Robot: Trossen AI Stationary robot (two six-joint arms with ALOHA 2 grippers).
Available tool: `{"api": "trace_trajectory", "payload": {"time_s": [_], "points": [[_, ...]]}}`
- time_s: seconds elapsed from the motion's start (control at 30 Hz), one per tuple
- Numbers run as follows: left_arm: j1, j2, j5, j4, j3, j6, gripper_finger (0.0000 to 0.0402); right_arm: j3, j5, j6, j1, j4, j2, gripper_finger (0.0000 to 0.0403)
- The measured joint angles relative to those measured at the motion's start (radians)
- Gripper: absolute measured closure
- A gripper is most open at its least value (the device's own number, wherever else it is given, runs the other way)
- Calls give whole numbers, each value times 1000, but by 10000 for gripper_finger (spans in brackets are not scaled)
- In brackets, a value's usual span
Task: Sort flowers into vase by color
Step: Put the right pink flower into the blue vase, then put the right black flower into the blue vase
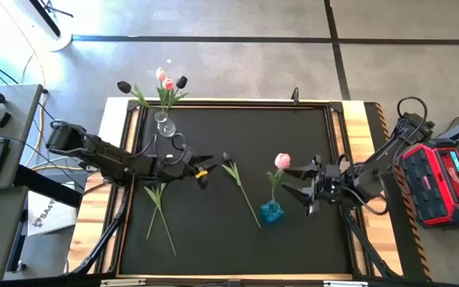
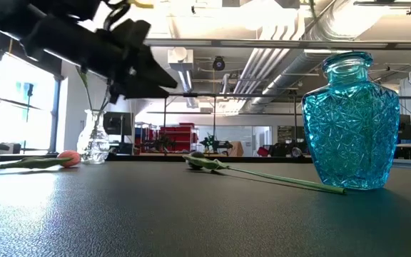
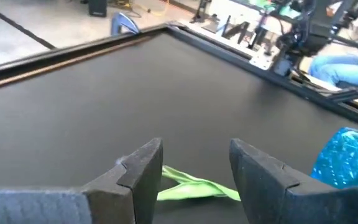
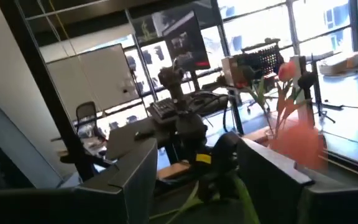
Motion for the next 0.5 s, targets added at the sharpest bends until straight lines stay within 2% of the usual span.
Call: {"api": "trace_trajectory", "payload": {"time_s": [0.27,0.5], "points": [[6,183,43,2,91,-17,227,1,-43,145,0,-180,1,190],[6,309,15,4,192,-226,227,1,-29,180,0,-200,1,190]]}}
